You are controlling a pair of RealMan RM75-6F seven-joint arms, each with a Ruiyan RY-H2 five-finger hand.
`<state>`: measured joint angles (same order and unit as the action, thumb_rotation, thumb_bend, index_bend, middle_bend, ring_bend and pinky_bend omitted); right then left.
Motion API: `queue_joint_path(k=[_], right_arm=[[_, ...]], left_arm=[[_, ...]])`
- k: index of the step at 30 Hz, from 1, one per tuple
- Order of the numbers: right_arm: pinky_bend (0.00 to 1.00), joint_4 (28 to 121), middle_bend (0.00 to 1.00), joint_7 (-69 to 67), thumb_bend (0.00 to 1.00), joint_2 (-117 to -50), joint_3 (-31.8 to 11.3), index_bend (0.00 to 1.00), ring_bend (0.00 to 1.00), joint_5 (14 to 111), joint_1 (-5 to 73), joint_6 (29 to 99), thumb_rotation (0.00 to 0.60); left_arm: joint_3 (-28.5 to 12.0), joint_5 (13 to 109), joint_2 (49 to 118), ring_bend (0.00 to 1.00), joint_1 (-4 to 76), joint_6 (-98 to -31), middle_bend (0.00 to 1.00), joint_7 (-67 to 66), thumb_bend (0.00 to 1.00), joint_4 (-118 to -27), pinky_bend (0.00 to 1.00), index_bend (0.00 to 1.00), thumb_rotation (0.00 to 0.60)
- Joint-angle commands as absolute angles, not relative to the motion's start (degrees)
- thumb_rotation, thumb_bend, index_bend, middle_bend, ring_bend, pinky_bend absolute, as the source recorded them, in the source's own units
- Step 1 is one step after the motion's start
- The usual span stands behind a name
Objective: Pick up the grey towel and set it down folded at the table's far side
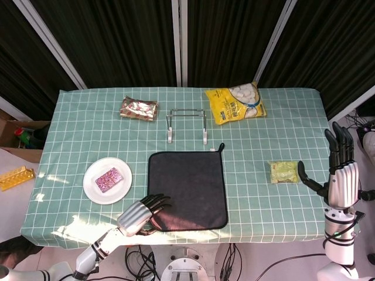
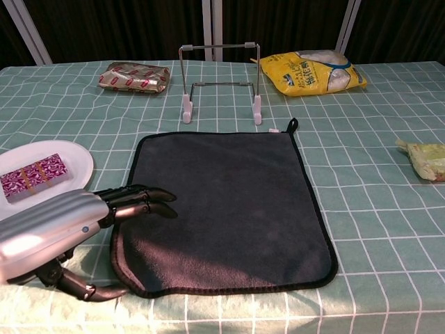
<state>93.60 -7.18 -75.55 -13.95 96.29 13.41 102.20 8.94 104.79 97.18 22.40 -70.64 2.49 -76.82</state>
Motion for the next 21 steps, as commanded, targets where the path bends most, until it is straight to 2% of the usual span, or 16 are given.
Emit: queue_joint_path(k=[1, 11, 21], right_arm=[[0.0, 93.6, 0.0, -7.1, 0.37, -75.5, -13.9, 0.0, 0.0, 96.4, 13.4, 102.3, 0.6], [0.0, 93.2, 0.0, -7.2, 0.39, -76.0, -13.8, 0.0, 0.0, 96.3, 13.3, 102.2, 0.6], [0.0, 92.8, 0.0, -7.4, 0.39, -76.3, -13.6, 0.0, 0.0, 96.2, 13.1, 102.2, 0.6]], left_arm=[[9.0, 104.8, 96.7, 0.08, 22.3, -71.3, 0.09, 1.9, 0.24, -77.0, 0.2, 0.19, 0.6], [10.2, 103.2, 94.5, 0.08, 22.0, -70.6, 0.09, 0.9, 0.25, -78.5, 0.2, 0.19, 0.6], [9.3, 103.6, 97.9, 0.08, 23.1, -71.1, 0.09, 3.9, 0.25, -75.6, 0.2, 0.2, 0.6]])
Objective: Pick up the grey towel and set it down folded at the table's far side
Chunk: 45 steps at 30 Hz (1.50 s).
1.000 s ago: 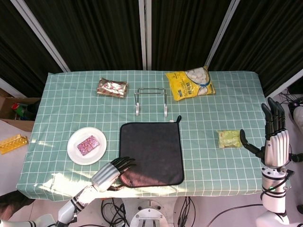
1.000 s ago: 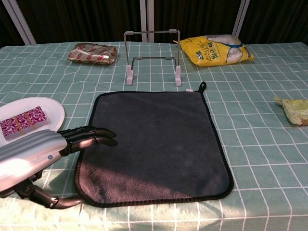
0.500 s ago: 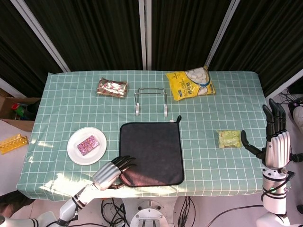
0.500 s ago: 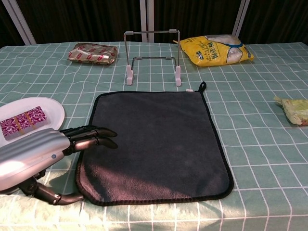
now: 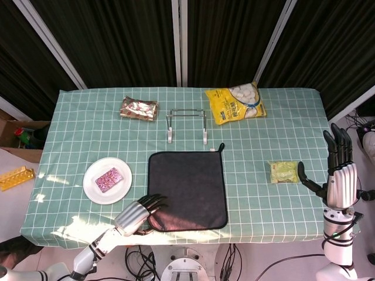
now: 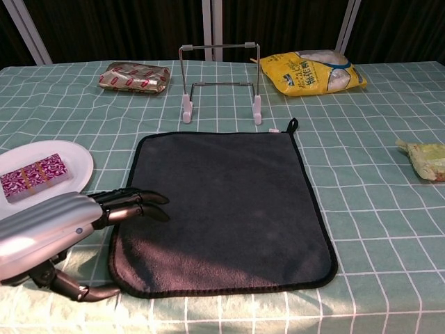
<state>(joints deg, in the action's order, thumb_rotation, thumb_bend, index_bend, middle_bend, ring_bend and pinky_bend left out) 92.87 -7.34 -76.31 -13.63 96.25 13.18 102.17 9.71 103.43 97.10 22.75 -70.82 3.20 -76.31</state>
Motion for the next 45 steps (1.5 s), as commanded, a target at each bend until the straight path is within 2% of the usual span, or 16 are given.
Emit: queue_joint_path(k=[1, 5, 11, 19, 31, 33, 39, 45], right_arm=[[0.0, 92.7, 0.0, -7.5, 0.39, -76.3, -13.6, 0.0, 0.0, 96.2, 13.1, 102.2, 0.6], [0.0, 92.5, 0.0, -7.8, 0.39, -76.1, -13.6, 0.0, 0.0, 96.1, 13.0, 102.2, 0.6], [0.0, 92.2, 0.0, -8.3, 0.39, -76.2, -13.7, 0.0, 0.0, 95.7, 12.9, 102.2, 0.6], [0.0, 92.0, 0.0, -8.4, 0.4, -76.2, -13.8, 0.0, 0.0, 95.6, 12.7, 102.4, 0.6], [0.0, 91.1, 0.0, -8.8, 0.4, -76.5, -12.8, 0.0, 0.0, 95.5, 12.0, 102.3, 0.6], [0.0, 90.5, 0.0, -8.5, 0.39, -76.4, -11.7, 0.0, 0.0, 95.8, 11.6, 101.9, 0.6], [0.0, 92.6, 0.0, -3.3, 0.35, -73.2, -4.0, 0.0, 0.0, 96.4, 9.3, 95.1, 0.6], [0.0, 98.3, 0.0, 3.8, 0.32, -71.8, 3.7, 0.0, 0.0, 96.4, 7.1, 87.5, 0.6]], left_arm=[[9.2, 103.7, 98.3, 0.08, 23.3, -71.2, 0.09, 4.0, 0.25, -75.2, 0.2, 0.21, 0.6], [9.1, 103.9, 99.2, 0.09, 23.7, -71.4, 0.09, 4.4, 0.27, -74.3, 0.2, 0.23, 0.6], [9.3, 104.3, 99.5, 0.1, 23.8, -72.6, 0.12, 5.3, 0.36, -73.7, 0.2, 0.35, 0.6], [9.3, 103.4, 99.3, 0.1, 24.1, -71.7, 0.12, 4.2, 0.41, -74.0, 0.2, 0.41, 0.6], [9.8, 102.5, 98.6, 0.1, 24.6, -71.1, 0.15, 6.3, 0.5, -76.6, 0.2, 0.64, 0.6], [9.5, 102.3, 98.5, 0.1, 24.7, -71.3, 0.15, 6.8, 0.51, -77.2, 0.2, 0.66, 0.6], [5.6, 100.7, 97.6, 0.11, 27.0, -69.5, 0.18, 3.0, 0.51, -83.7, 0.2, 0.72, 0.6], [1.7, 93.1, 94.4, 0.11, 29.4, -62.4, 0.19, -5.5, 0.51, -94.6, 0.2, 0.77, 0.6]])
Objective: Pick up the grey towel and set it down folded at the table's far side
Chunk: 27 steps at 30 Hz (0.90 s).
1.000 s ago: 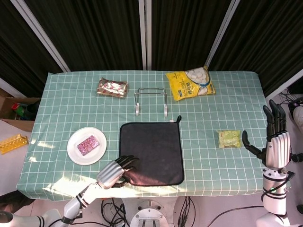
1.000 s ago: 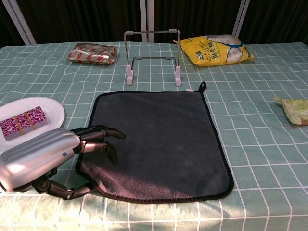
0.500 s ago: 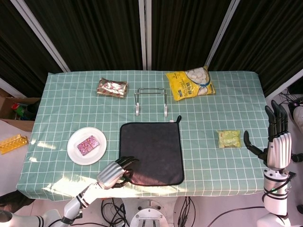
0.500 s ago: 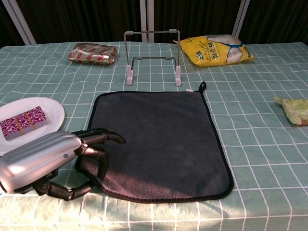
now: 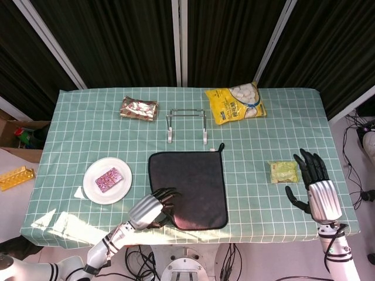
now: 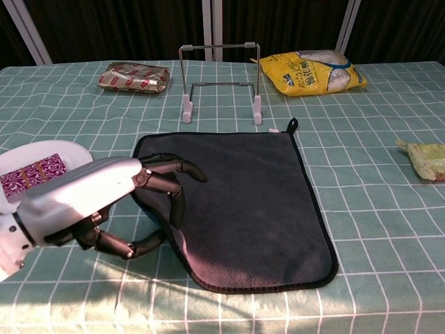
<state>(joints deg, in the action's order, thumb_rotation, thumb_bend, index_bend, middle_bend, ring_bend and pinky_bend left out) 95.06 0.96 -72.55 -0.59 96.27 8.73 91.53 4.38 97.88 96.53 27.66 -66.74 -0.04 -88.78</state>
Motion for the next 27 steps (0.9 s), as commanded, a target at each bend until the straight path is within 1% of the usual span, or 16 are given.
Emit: queue_joint_path(k=[1, 4, 7, 10, 14, 21, 27], right_arm=[[0.0, 98.9, 0.0, 4.1, 0.31, -71.9, 5.1, 0.0, 0.0, 96.6, 6.9, 86.2, 0.6], [0.0, 99.7, 0.0, 6.3, 0.29, -72.5, 7.5, 0.0, 0.0, 96.7, 6.6, 83.0, 0.6], [0.0, 100.1, 0.0, 7.9, 0.27, -73.8, 8.8, 0.0, 0.0, 96.7, 6.7, 80.2, 0.6], [0.0, 99.3, 0.0, 8.2, 0.25, -76.3, 9.2, 0.0, 0.0, 96.2, 6.9, 77.6, 0.6], [0.0, 97.2, 0.0, 7.7, 0.24, -80.0, 8.9, 0.0, 0.0, 95.0, 7.7, 74.4, 0.6], [0.0, 93.0, 0.0, 5.4, 0.22, -86.4, 8.2, 0.0, 0.0, 95.1, 8.4, 72.6, 0.6], [0.0, 88.0, 0.0, 2.0, 0.19, -92.6, 7.7, 0.0, 0.0, 96.6, 8.0, 74.3, 0.6]], left_arm=[[1.1, 91.6, 93.9, 0.11, 29.7, -61.2, 0.19, -7.5, 0.51, -96.4, 0.2, 0.78, 0.6], [-0.7, 87.5, 92.8, 0.11, 30.5, -59.0, 0.2, -11.3, 0.51, -100.3, 0.2, 0.79, 0.6], [-2.8, 83.8, 92.5, 0.11, 31.2, -58.2, 0.2, -13.7, 0.52, -103.2, 0.2, 0.79, 0.6], [-5.0, 80.8, 93.0, 0.11, 31.9, -58.4, 0.21, -17.2, 0.52, -105.4, 0.2, 0.8, 0.6], [-7.9, 76.4, 94.3, 0.11, 33.7, -58.6, 0.22, -24.0, 0.52, -107.8, 0.2, 0.81, 0.6], [-11.2, 68.5, 95.6, 0.11, 36.9, -59.2, 0.22, -33.0, 0.52, -110.8, 0.2, 0.82, 0.6], [-13.4, 63.6, 95.6, 0.11, 39.2, -60.5, 0.22, -36.6, 0.52, -112.4, 0.2, 0.82, 0.6]])
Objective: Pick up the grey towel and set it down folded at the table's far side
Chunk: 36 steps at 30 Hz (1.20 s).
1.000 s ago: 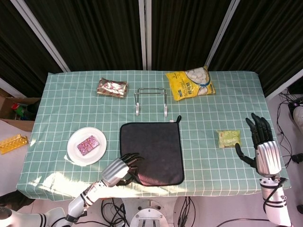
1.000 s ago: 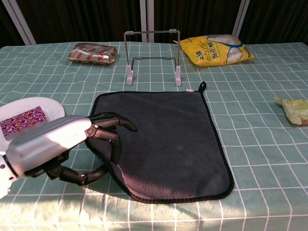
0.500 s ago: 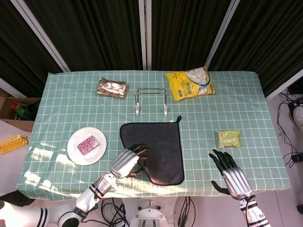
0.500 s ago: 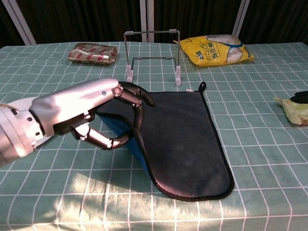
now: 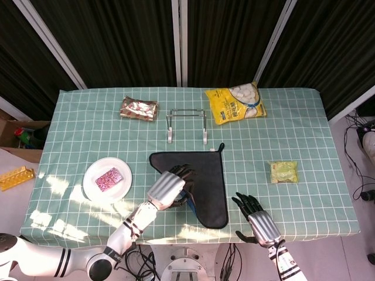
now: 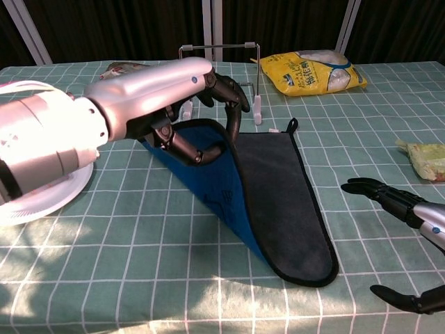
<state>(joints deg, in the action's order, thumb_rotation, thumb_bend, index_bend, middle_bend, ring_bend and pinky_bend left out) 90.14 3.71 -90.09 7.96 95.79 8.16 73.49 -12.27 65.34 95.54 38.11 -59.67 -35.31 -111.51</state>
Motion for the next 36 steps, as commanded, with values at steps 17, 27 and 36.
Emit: queue_joint_path(k=[17, 27, 36], right_arm=[[0.0, 73.8, 0.0, -6.3, 0.15, -107.7, 7.2, 0.0, 0.0, 99.3, 6.3, 80.7, 0.6], [0.0, 72.6, 0.0, -4.8, 0.1, -110.2, 5.3, 0.0, 0.0, 96.9, 5.6, 81.6, 0.6], [0.0, 66.0, 0.0, -8.0, 0.22, -113.4, 3.5, 0.01, 0.0, 95.8, 4.8, 84.7, 0.6]], left_arm=[[-17.6, 52.6, 94.5, 0.11, 44.9, -65.5, 0.22, -41.7, 0.52, -115.1, 0.2, 0.83, 0.6], [-17.2, 50.6, 93.5, 0.11, 46.6, -67.3, 0.22, -41.3, 0.52, -115.9, 0.2, 0.83, 0.6], [-16.1, 50.2, 92.7, 0.11, 47.1, -68.4, 0.22, -39.7, 0.52, -116.6, 0.2, 0.83, 0.6]])
